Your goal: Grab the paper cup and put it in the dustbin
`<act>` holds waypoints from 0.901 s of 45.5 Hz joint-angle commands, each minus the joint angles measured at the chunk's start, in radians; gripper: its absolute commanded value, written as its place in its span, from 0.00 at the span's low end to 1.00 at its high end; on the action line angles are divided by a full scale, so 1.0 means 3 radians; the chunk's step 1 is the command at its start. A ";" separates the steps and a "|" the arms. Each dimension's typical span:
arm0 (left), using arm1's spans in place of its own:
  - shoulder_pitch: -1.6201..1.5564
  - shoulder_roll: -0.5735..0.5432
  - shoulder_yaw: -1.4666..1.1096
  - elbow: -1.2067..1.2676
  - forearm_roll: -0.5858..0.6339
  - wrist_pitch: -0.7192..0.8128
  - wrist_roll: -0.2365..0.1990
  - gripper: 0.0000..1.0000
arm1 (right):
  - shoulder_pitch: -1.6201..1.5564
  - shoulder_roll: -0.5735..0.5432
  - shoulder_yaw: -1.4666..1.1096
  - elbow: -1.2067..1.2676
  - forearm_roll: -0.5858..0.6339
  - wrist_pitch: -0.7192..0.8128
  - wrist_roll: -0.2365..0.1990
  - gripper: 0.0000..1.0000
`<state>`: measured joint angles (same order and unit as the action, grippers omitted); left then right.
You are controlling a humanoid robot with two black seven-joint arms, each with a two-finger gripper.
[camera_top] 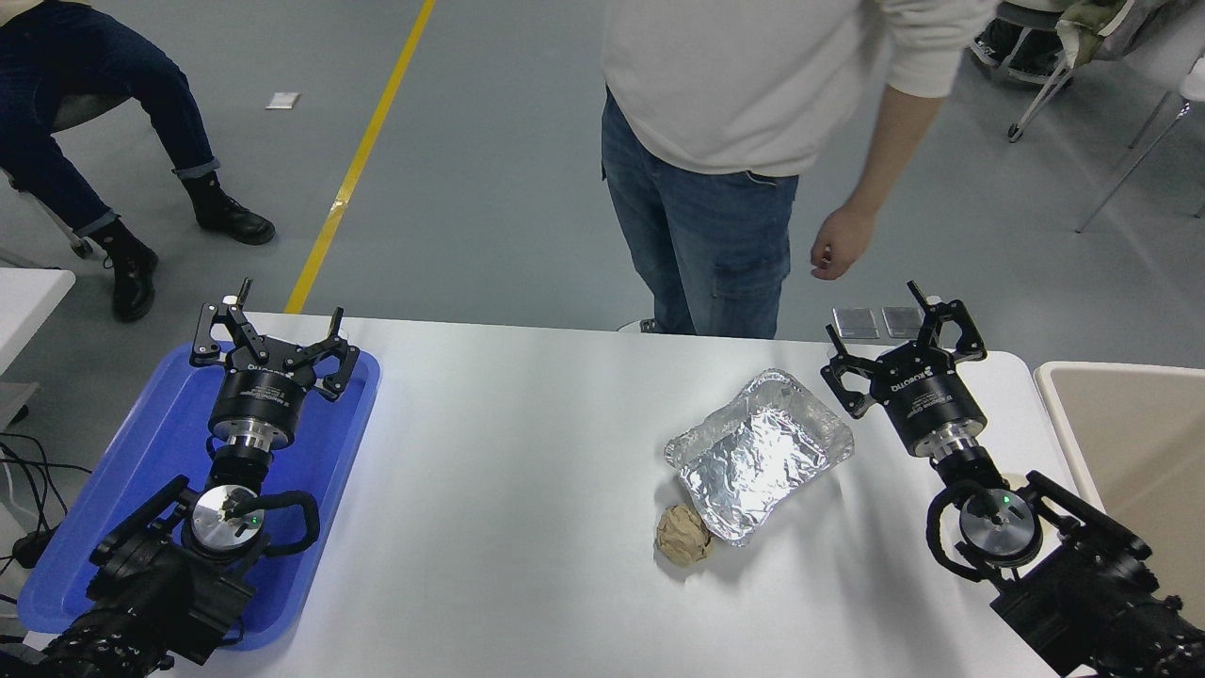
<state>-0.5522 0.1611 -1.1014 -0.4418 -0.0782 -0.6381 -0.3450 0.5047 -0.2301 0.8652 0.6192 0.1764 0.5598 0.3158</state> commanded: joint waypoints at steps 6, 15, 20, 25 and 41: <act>0.0000 0.0000 0.0000 0.0000 0.0005 0.0000 -0.0001 1.00 | 0.0000 0.0000 0.0000 0.0002 -0.0005 -0.0005 0.0001 1.00; 0.0000 0.0010 0.0000 0.0000 0.0000 0.0000 -0.0001 1.00 | 0.0005 0.0000 -0.0015 -0.0019 -0.0020 -0.0005 0.0001 1.00; 0.0000 0.0010 0.0000 0.0000 0.0005 0.0000 -0.0001 1.00 | 0.0015 0.0000 -0.0021 0.0002 -0.0046 -0.0010 -0.0004 1.00; 0.0000 0.0010 0.0000 0.0000 0.0005 0.0000 -0.0001 1.00 | 0.0041 0.0000 -0.0031 0.0027 -0.0056 -0.0020 -0.0004 1.00; 0.0000 0.0010 0.0000 0.0000 0.0005 0.0000 -0.0001 1.00 | 0.0164 -0.0495 -0.0066 0.0702 -0.0777 -0.0040 -0.0040 1.00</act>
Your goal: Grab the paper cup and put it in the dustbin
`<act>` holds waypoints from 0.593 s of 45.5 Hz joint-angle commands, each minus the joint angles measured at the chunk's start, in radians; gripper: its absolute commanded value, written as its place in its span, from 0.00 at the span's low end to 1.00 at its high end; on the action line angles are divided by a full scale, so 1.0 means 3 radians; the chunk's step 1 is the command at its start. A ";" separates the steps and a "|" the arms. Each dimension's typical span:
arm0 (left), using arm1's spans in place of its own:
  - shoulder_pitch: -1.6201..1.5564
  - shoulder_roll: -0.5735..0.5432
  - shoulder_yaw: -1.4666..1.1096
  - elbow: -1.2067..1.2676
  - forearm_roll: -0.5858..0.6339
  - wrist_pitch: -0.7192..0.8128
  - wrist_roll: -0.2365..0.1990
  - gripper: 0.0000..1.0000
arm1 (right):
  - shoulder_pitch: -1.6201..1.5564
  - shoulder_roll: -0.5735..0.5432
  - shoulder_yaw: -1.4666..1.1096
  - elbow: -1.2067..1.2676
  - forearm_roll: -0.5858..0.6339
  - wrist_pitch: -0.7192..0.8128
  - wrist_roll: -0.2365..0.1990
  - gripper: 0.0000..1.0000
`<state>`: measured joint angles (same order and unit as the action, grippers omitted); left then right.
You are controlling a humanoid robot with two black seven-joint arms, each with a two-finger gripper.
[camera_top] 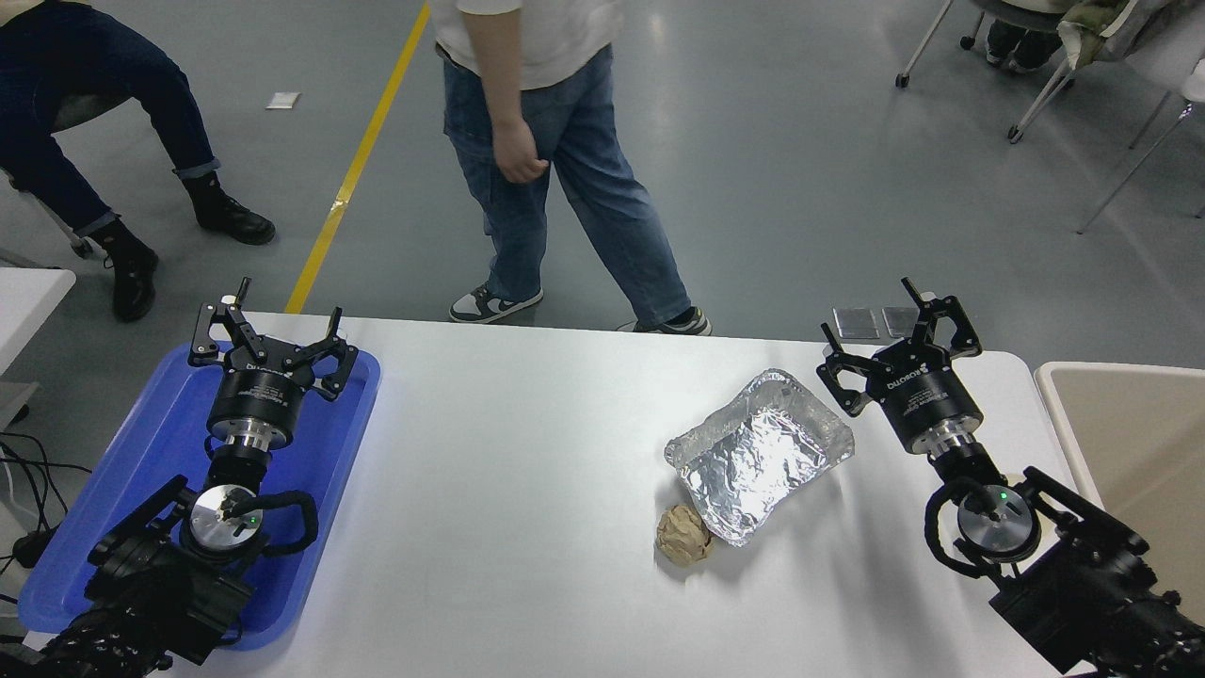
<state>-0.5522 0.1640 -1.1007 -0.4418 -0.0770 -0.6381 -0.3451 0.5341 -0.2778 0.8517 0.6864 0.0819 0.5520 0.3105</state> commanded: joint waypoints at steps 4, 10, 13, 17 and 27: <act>0.0000 0.0000 -0.0002 0.0000 -0.0004 0.0000 0.0000 1.00 | 0.0147 -0.0551 -0.0068 0.0739 -0.0779 -0.0055 -0.0028 1.00; 0.0000 0.0000 0.0003 0.0000 0.0001 0.0000 0.0000 1.00 | 0.0510 -0.0838 -0.0496 0.0826 -0.1066 -0.0219 -0.0089 1.00; 0.0000 0.0000 0.0003 0.0000 0.0001 0.0000 0.0000 1.00 | 0.0765 -0.0935 -0.0859 0.0816 -0.1071 -0.0229 -0.0109 1.00; 0.0000 0.0000 -0.0002 0.0000 -0.0004 0.0000 0.0000 1.00 | 0.1143 -0.1078 -0.1375 0.0806 -0.1071 -0.0239 -0.0109 1.00; 0.0000 0.0000 0.0003 0.0000 0.0001 0.0000 0.0000 1.00 | 0.2105 -0.1303 -0.2705 0.0811 -0.1096 -0.0224 -0.0114 1.00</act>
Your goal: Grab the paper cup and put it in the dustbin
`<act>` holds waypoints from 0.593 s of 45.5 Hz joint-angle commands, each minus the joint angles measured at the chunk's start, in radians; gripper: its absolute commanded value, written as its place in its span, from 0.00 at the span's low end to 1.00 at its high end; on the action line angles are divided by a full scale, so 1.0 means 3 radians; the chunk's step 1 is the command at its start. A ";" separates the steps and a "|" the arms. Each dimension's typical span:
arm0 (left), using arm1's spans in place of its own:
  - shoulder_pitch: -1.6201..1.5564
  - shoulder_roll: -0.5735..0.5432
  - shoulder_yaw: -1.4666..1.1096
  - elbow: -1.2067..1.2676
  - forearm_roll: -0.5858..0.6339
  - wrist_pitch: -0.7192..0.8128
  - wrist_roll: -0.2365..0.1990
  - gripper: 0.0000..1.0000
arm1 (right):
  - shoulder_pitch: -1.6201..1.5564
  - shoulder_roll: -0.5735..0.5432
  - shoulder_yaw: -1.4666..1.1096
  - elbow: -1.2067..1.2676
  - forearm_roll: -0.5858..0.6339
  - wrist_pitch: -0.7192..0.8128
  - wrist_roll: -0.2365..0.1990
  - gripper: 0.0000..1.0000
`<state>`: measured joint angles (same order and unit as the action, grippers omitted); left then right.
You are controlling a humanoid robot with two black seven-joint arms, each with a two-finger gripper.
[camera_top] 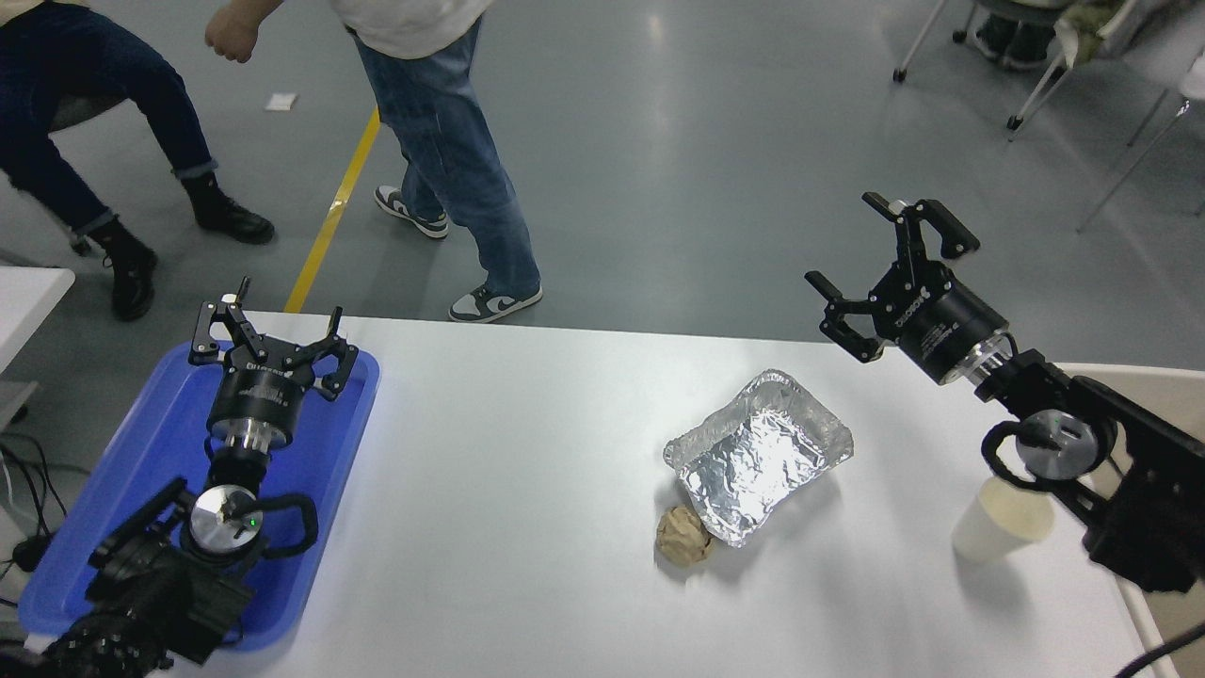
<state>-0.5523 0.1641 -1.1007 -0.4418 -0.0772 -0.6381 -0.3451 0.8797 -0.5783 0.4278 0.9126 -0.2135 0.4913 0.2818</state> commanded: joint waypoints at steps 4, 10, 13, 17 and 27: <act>0.0000 0.0000 -0.0002 0.0000 0.0002 0.0000 0.0005 1.00 | 0.1351 -0.0317 -0.1869 0.0087 -0.0111 0.0019 -0.0019 1.00; 0.0000 0.0000 0.0003 0.0000 0.0002 0.0000 0.0005 1.00 | 0.1909 -0.0312 -0.2667 0.0205 -0.0178 0.0024 -0.0014 1.00; 0.0000 0.0000 0.0003 0.0000 0.0002 0.0000 0.0005 1.00 | 0.2170 -0.0307 -0.3010 0.0343 -0.0259 0.0039 -0.0014 1.00; 0.0000 0.0000 0.0003 0.0000 0.0002 0.0000 0.0005 1.00 | 0.2589 -0.0302 -0.3506 0.0639 -0.0418 0.0075 -0.0014 1.00; 0.0000 0.0000 -0.0002 0.0000 0.0002 -0.0005 0.0010 1.00 | 0.3402 -0.0225 -0.4421 0.1345 -0.0710 0.0116 -0.0014 1.00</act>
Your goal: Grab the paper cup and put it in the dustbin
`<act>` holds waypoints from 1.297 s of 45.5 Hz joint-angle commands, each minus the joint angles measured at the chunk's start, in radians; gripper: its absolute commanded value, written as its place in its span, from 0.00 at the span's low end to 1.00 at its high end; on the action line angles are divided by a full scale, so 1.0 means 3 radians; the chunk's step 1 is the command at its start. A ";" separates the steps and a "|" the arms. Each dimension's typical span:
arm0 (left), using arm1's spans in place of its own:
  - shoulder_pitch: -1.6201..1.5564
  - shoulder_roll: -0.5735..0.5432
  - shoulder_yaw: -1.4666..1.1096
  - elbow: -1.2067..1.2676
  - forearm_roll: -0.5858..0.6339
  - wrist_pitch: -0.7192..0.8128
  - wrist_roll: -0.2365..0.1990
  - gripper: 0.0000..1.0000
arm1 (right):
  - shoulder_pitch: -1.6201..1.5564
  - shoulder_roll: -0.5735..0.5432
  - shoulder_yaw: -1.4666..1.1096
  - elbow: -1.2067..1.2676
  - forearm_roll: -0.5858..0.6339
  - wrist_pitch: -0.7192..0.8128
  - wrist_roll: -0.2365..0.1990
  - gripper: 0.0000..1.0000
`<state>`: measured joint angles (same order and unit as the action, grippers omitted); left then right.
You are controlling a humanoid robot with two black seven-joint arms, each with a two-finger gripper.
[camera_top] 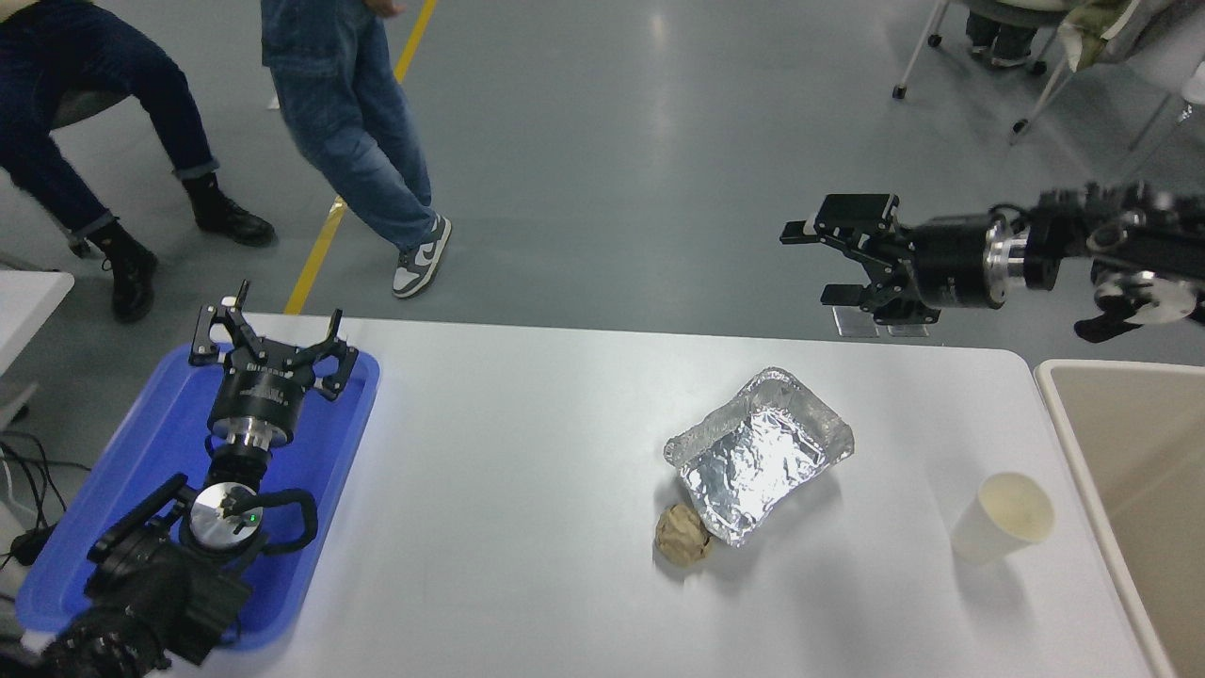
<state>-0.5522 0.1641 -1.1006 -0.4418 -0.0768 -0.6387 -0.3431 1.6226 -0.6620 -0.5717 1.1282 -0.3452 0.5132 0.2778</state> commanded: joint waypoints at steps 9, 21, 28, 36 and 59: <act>0.0000 0.0005 -0.0003 0.0000 0.0000 -0.0008 0.0003 1.00 | 0.1453 0.0258 -0.1729 0.1132 -0.0347 0.0089 -0.0001 1.00; 0.0000 0.0005 -0.0003 0.0000 0.0000 -0.0008 0.0003 1.00 | 0.1893 0.0509 -0.2241 0.1404 -0.0455 0.0483 -0.0001 1.00; 0.0000 0.0005 0.0002 0.0000 0.0000 -0.0008 0.0008 1.00 | 0.2072 0.0662 -0.2298 0.1414 -0.0404 0.0830 -0.0001 1.00; 0.0000 0.0005 -0.0003 -0.0005 0.0000 -0.0008 0.0008 1.00 | 0.2215 0.0734 -0.2404 0.1414 -0.0246 0.0907 -0.0006 1.00; 0.0000 0.0000 -0.0003 -0.0005 0.0000 -0.0008 0.0014 1.00 | 0.2456 0.0857 -0.2645 0.1419 0.0082 0.0907 -0.0021 1.00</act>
<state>-0.5522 0.1644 -1.1013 -0.4430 -0.0767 -0.6412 -0.3390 2.3398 -0.4177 -1.3493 1.5519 -0.3366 0.7794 0.2729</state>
